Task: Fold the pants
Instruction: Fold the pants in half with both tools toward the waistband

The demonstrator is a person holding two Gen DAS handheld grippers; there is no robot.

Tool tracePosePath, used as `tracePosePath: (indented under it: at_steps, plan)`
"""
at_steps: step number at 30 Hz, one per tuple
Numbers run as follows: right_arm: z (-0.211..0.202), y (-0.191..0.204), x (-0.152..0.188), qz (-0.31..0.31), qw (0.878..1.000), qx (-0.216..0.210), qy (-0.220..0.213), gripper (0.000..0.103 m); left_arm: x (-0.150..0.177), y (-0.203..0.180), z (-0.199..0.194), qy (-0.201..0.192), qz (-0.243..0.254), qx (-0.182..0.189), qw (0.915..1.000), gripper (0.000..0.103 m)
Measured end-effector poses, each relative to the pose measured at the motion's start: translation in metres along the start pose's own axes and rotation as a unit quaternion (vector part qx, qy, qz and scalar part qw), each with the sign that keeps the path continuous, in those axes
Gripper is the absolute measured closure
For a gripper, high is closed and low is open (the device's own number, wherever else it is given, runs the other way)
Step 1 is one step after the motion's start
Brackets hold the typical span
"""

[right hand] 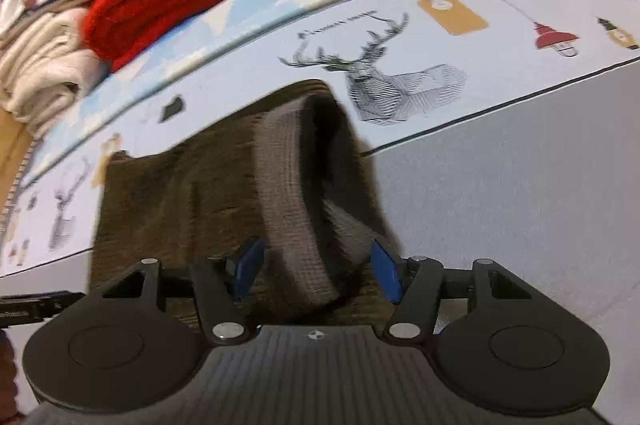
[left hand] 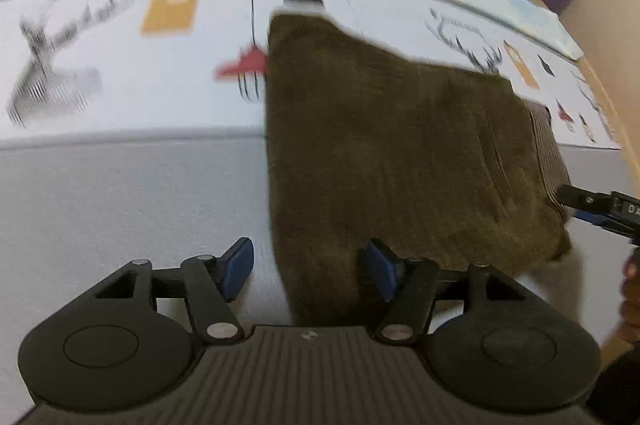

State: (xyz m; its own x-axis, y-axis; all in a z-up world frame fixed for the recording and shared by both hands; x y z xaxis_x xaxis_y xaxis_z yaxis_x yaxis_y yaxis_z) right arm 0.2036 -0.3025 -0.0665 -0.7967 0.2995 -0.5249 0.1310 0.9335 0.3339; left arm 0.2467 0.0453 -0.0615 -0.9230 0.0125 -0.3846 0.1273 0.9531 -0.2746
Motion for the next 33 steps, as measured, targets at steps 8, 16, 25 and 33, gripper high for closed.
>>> tracePosePath:
  at_steps: [8,16,25,33]
  plan:
    - [0.016,0.007,0.009,-0.011,0.999,0.001,0.039,0.031,0.005,0.027,0.022,0.042,-0.105,0.061,0.9918,0.034]
    - [0.015,0.001,0.006,-0.006,0.999,0.007,0.043,0.054,0.012,-0.022,0.012,-0.016,0.07,-0.036,0.9968,0.038]
    - [0.009,0.014,0.008,-0.05,0.998,0.039,0.03,0.052,0.039,-0.092,-0.007,-0.107,0.249,-0.045,0.9615,0.048]
    - [-0.006,0.028,0.01,-0.099,0.992,0.078,0.021,0.044,0.038,-0.103,-0.003,-0.102,0.237,-0.083,0.9625,0.045]
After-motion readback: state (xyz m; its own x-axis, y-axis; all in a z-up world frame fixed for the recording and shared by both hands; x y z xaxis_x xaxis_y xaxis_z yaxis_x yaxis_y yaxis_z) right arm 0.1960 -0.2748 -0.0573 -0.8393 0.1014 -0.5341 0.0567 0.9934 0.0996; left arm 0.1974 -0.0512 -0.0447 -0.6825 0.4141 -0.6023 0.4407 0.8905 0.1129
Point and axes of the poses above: each gripper's, at about its wrist camera, not at the fingertips, and z roughly the way its jaws point, y to its left, x to its underside, the point moved 2 cm from there along z, roughly the way its jaws point, and after that the axes turned 4 degrees about -z, right-handed, at the moved point
